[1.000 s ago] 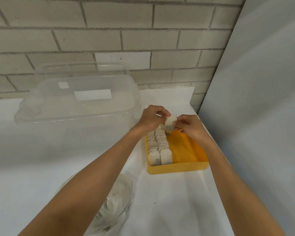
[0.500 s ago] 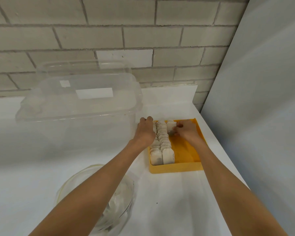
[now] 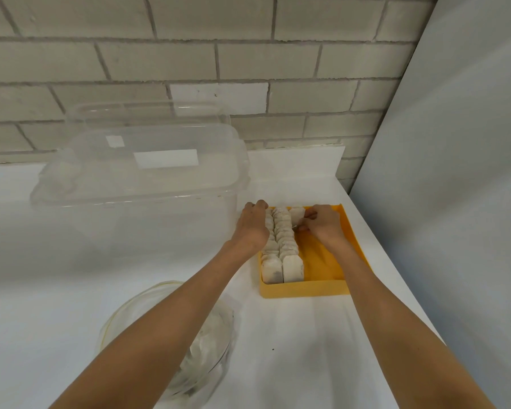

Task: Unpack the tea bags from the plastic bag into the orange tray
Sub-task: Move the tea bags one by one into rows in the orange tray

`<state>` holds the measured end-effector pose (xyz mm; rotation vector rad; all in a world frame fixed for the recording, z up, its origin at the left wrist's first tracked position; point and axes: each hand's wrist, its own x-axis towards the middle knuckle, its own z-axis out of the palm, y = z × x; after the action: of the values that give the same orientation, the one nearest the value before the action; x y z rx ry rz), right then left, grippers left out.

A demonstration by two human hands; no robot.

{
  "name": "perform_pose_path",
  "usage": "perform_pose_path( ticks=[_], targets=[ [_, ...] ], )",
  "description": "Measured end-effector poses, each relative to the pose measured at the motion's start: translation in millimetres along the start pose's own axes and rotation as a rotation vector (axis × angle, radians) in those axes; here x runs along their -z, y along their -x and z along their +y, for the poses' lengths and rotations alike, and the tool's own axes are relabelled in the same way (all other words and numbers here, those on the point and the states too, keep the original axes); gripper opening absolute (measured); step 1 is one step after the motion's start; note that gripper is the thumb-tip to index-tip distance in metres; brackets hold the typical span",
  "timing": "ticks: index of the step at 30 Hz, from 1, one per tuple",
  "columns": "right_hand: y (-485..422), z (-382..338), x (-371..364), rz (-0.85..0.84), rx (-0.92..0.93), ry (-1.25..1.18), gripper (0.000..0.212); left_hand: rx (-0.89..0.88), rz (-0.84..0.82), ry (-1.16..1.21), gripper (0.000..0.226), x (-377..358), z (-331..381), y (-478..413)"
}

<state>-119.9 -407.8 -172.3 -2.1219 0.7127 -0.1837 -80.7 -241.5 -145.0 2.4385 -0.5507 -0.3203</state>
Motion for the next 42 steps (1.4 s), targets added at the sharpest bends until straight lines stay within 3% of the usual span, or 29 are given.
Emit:
perform_pose_path(
  ticks=[12,20,24,31,37,42],
  targets=[
    [6,-1,15,0.004,0.005,0.140,0.007,-0.048,0.018,-0.003,0.051,7,5,11],
    [51,-55,40,0.051,0.294,0.136,0.013,-0.242,-0.016,0.099,0.045,48,23,56],
    [93,-85,37,-0.052,0.422,0.082,0.012,-0.233,-0.052,0.183,0.038,79,4,98],
    [153,-101,-13,-0.295,0.485,0.022,0.007,-0.044,-0.055,0.249,0.019,103,-57,164],
    [187,-100,-66,-0.526,0.545,0.128,0.012,0.061,-0.069,0.171,0.007,99,-97,196],
    [205,-93,-96,-0.618,0.590,0.244,0.020,0.108,-0.021,-0.099,0.013,87,-124,205]
  ],
)
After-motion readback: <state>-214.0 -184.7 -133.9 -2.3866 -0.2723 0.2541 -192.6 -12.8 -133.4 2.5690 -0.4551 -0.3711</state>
